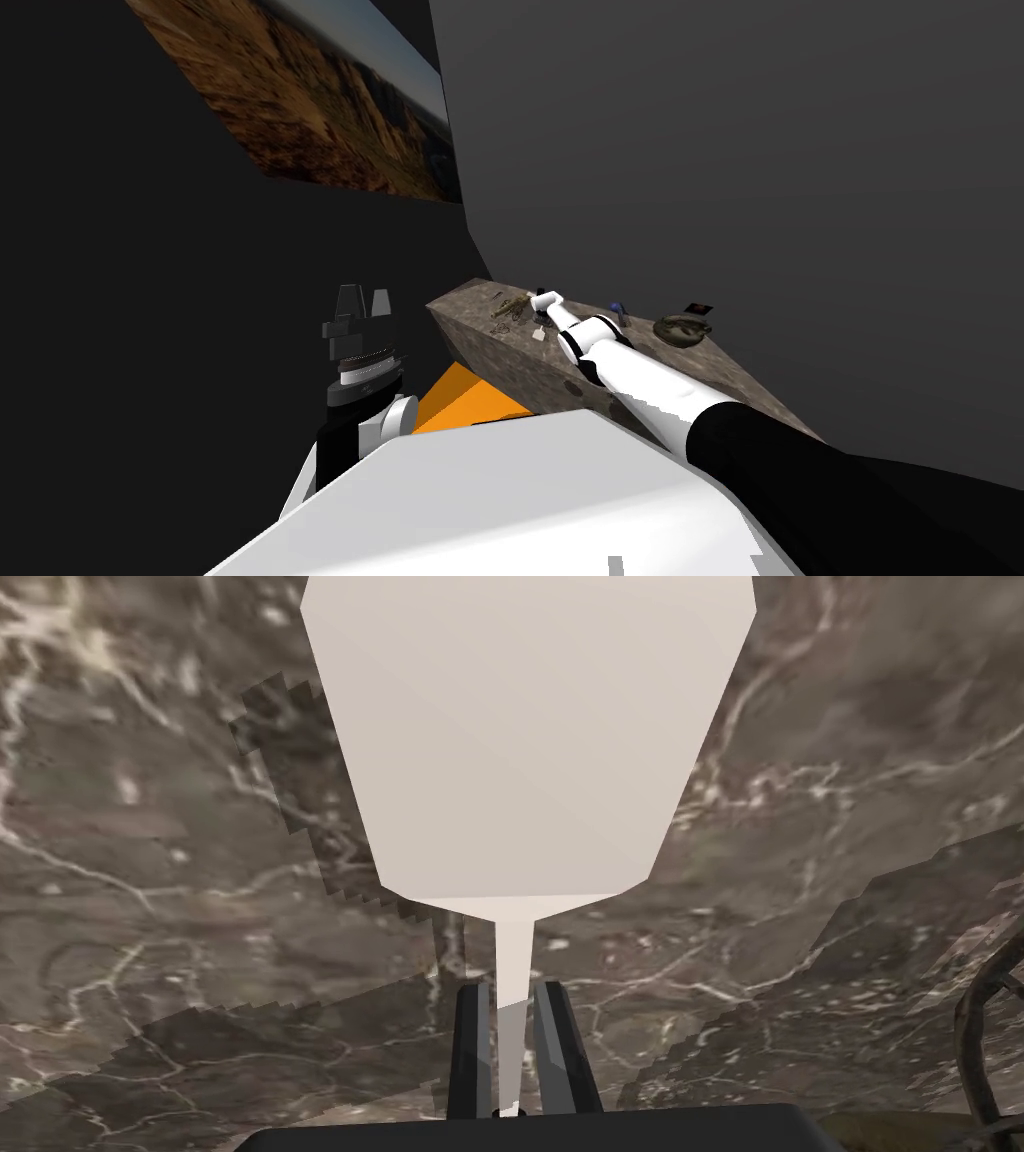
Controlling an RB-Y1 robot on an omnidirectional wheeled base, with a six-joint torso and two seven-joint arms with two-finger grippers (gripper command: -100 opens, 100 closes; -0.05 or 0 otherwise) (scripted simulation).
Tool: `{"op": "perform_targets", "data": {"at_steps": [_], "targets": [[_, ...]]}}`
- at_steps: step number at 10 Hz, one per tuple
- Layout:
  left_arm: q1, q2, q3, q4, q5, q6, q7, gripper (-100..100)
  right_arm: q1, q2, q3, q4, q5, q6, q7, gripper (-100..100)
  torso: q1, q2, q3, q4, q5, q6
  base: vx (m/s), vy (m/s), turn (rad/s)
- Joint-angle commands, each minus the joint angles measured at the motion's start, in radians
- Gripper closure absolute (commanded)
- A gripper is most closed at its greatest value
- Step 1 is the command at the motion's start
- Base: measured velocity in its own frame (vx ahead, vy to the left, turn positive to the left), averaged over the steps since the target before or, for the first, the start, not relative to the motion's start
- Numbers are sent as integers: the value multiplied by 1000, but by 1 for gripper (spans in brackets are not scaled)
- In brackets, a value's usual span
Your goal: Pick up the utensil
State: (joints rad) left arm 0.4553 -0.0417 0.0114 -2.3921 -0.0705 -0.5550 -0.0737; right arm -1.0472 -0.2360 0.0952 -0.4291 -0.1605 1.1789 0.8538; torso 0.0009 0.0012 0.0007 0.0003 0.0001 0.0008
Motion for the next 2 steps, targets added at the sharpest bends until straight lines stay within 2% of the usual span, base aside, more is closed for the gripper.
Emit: {"op": "perform_targets", "data": {"at_steps": [1, 2], "targets": [[0, 0, 0, 0, 0, 0, 0, 0, 0, 0, 0, 0, 0, 0, 0, 100, 0, 0, 0, 0, 0, 0, 0, 0, 0], [0, 0, 0, 0, 0, 0, 0, 0, -3, 0, 0, 2, 0, 1, 1, 0, 0, 0, 0, -1, 0, 0, 0, 0, 0]]}}
